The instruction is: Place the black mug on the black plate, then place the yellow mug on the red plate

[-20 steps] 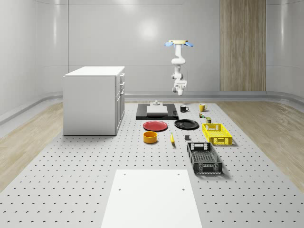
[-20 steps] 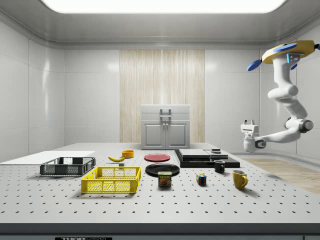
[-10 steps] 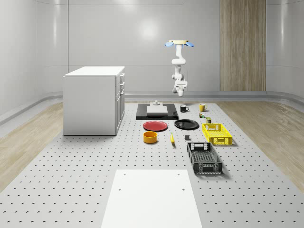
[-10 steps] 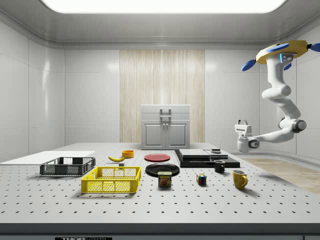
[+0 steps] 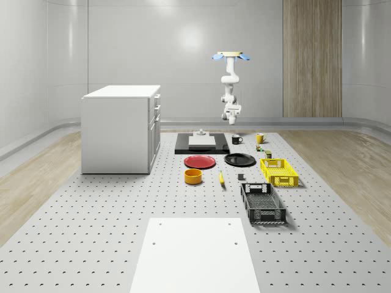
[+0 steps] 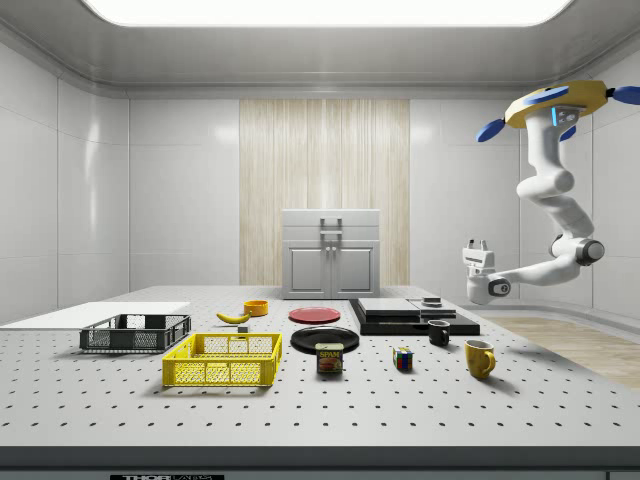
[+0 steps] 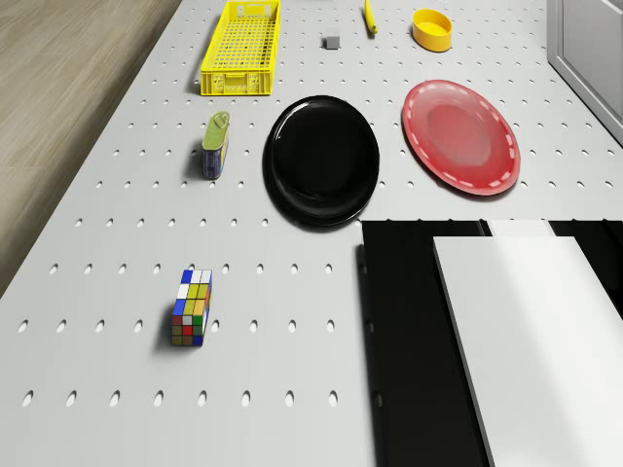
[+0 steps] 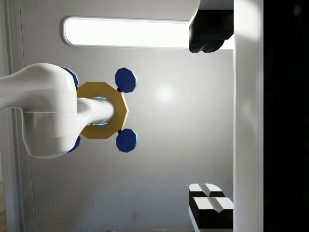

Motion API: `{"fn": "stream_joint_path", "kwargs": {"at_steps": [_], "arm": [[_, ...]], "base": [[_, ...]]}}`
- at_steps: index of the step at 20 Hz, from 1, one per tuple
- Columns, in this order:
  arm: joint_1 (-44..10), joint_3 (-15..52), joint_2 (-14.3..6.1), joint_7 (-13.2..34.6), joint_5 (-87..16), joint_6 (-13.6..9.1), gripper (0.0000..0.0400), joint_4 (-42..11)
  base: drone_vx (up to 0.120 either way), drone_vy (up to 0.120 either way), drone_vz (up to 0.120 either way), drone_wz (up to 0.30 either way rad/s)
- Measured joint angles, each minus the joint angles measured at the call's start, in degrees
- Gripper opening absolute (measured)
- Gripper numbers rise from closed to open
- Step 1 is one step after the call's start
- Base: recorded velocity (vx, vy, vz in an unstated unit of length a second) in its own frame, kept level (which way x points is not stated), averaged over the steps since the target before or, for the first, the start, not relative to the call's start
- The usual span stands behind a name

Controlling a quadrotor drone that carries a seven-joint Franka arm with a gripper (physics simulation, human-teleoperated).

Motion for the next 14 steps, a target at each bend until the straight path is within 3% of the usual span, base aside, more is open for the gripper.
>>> {"fn": "stream_joint_path", "kwargs": {"at_steps": [8, 12, 14], "arm": [[-1.6, 5.3, -0.4, 1.0, -7.5, 0.5, 0.04, -0.9], [-3.8, 12.0, -0.9, 2.4, -17.0, 0.9, 0.04, -2.8], [-5.4, 17.0, -1.5, 3.5, -24.3, 1.3, 0.04, -5.1]], "base": [[0.0, 0.0, 0.0, 0.0], [0.0, 0.0, 0.0, 0.0], [0.0, -0.08, 0.0, 0.0]]}}
